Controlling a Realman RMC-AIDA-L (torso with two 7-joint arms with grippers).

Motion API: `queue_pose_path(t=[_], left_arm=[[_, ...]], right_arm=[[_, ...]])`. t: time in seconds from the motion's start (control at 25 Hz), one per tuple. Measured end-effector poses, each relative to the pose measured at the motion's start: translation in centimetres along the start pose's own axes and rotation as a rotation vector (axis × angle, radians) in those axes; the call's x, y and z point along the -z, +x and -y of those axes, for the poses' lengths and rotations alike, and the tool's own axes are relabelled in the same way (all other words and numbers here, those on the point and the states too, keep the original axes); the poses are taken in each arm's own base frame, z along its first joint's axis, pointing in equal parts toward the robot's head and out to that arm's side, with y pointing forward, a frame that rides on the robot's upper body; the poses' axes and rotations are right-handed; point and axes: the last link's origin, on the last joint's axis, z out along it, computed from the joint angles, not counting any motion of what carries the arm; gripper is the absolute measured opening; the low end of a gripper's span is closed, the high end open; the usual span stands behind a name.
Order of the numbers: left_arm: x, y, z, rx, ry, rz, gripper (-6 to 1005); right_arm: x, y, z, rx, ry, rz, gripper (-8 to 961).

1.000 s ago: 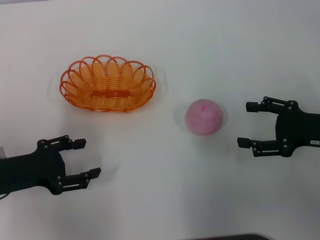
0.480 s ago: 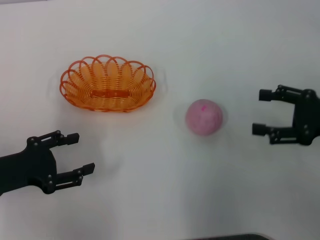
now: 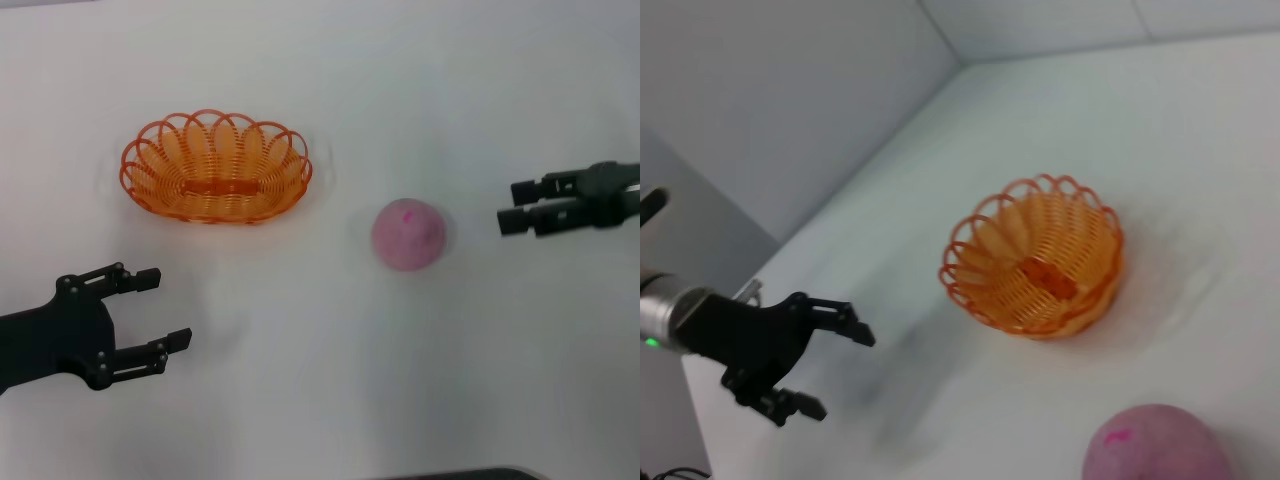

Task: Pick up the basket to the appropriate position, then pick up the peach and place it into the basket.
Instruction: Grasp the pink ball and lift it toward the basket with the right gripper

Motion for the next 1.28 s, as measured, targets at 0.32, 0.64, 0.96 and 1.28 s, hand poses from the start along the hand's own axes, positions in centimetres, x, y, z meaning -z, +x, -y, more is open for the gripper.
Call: queue_pose_path(t=[0.32, 0.64, 0.96, 1.28], left_arm=[[0.1, -0.2, -0.1, 0.008, 0.000, 0.004, 791], [0.1, -0.2, -0.4, 0.006, -0.018, 0.002, 791], [0.1, -0.5, -0.7, 0.011, -0.027, 0.014, 791], [0.1, -0.6, -0.9, 0.014, -0.040, 0.020, 791]], right_arm=[[0.3, -4.9, -0.6, -0.124, 0.101, -0.121, 931], [-2.5, -8.3, -1.3, -0.117, 0.204, -0.306, 929], [-5.7, -9.4, -2.0, -0.055, 0.256, -0.440, 928], [-9.5, -9.6, -3.2, 0.022, 0.292, -0.538, 926]])
